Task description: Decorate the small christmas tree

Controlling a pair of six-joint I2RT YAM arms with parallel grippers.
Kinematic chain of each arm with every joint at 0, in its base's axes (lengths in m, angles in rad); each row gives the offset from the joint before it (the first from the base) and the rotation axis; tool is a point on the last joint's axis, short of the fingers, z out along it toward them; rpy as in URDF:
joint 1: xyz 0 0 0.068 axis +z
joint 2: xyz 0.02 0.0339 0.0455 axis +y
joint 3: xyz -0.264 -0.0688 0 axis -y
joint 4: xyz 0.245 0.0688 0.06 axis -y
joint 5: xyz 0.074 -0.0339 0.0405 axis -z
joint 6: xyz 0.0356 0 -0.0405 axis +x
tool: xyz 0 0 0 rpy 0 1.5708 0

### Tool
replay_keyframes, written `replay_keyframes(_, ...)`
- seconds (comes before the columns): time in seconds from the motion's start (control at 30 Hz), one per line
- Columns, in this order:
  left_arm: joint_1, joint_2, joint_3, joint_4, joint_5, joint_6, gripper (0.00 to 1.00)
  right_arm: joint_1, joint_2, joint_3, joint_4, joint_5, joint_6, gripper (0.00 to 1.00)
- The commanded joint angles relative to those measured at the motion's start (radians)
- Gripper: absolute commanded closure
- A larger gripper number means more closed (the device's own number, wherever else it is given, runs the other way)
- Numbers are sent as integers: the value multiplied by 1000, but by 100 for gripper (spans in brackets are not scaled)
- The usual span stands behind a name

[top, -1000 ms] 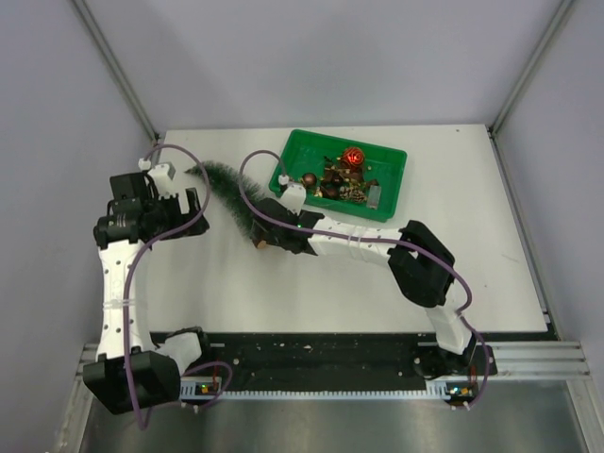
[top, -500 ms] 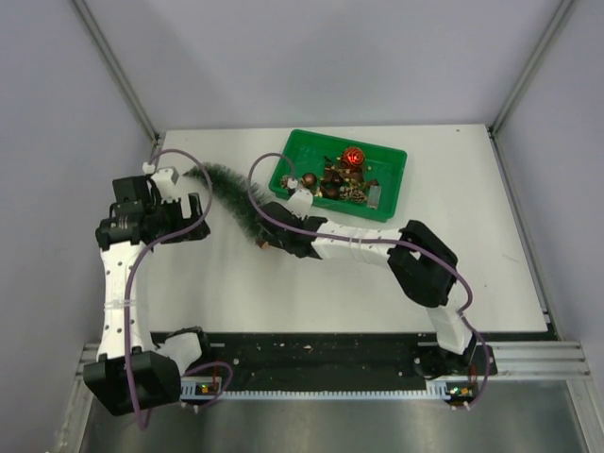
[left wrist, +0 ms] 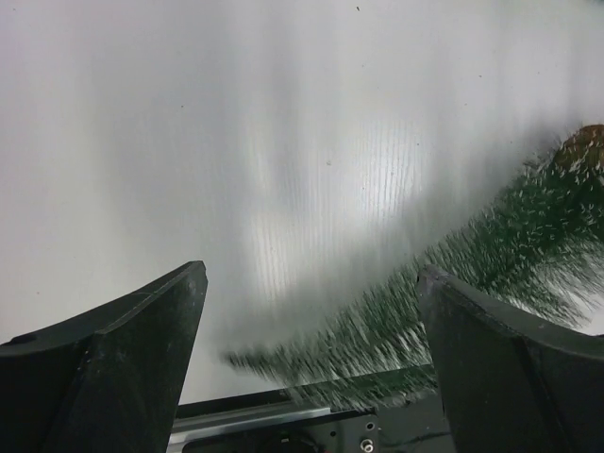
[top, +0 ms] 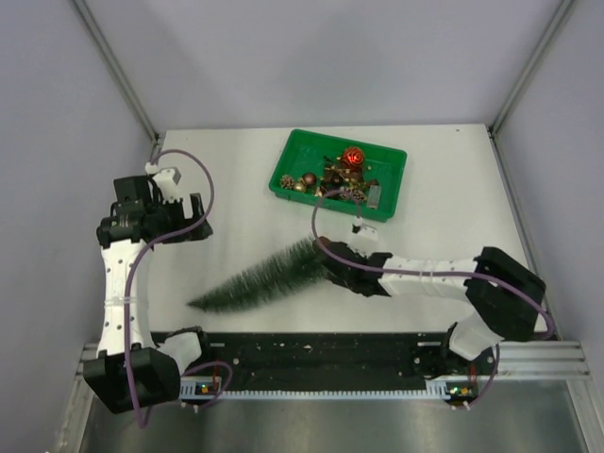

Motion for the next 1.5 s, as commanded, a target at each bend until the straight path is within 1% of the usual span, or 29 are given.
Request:
replay_keyframes(0.0,8,2,-17,8,32,15,1,24,-153,-152,-28,-22,125,62)
replay_keyframes(0.13,8,5,-21,7,52,24,1,44,-268,-260,-65,-48,182,60)
replay_keyframes(0.2,8,6,-20,2,60,32,1,50,-331,-278,-115,-45,188,56)
replay_keyframes(0.27,8,6,-14,-7,63,41,1,65,-395,-264,-208,-4,164,53)
replay_keyframes(0.37,8,0,-12,-13,61,51,1,93,-478,-166,-336,96,52,42)
replay_keyframes(0.43,8,-3,-6,-19,66,56,1,111,-514,-90,-362,124,-107,36)
replay_keyframes(0.47,8,-1,-1,-24,71,59,1,131,-521,-59,-344,130,-199,34)
replay_keyframes(0.5,8,0,3,-32,78,58,1,152,-526,-30,-297,119,-333,34)
replay_keyframes(0.6,8,6,32,-49,91,49,1,209,-511,30,-139,-52,-754,31)
replay_keyframes(0.63,8,9,37,-47,91,44,1,237,-495,42,-96,-119,-861,25)
replay_keyframes(0.67,8,12,44,-49,92,38,1,264,-485,56,-48,-157,-970,23)
replay_keyframes(0.7,8,17,49,-52,95,27,1,304,-472,56,-2,-184,-1116,22)
replay_keyframes(0.77,8,25,52,-52,95,16,1,382,-433,56,62,-194,-1309,18)
replay_keyframes(0.83,8,34,51,-56,89,7,1,406,-364,90,86,-198,-1425,16)
replay_keyframes(0.97,8,51,52,-64,63,2,1,406,-203,209,57,-307,-1533,16)
replay_keyframes(1.07,8,54,51,-64,48,-11,1,407,-91,327,5,-398,-1554,16)
replay_keyframes(1.17,8,52,48,-61,52,-21,1,409,18,407,-46,-450,-1579,19)
replay_keyframes(1.3,8,48,45,-61,61,-22,1,407,110,449,-71,-487,-1614,19)
replay_keyframes(1.47,8,39,48,-64,49,-19,1,387,232,498,-141,-513,-1631,18)
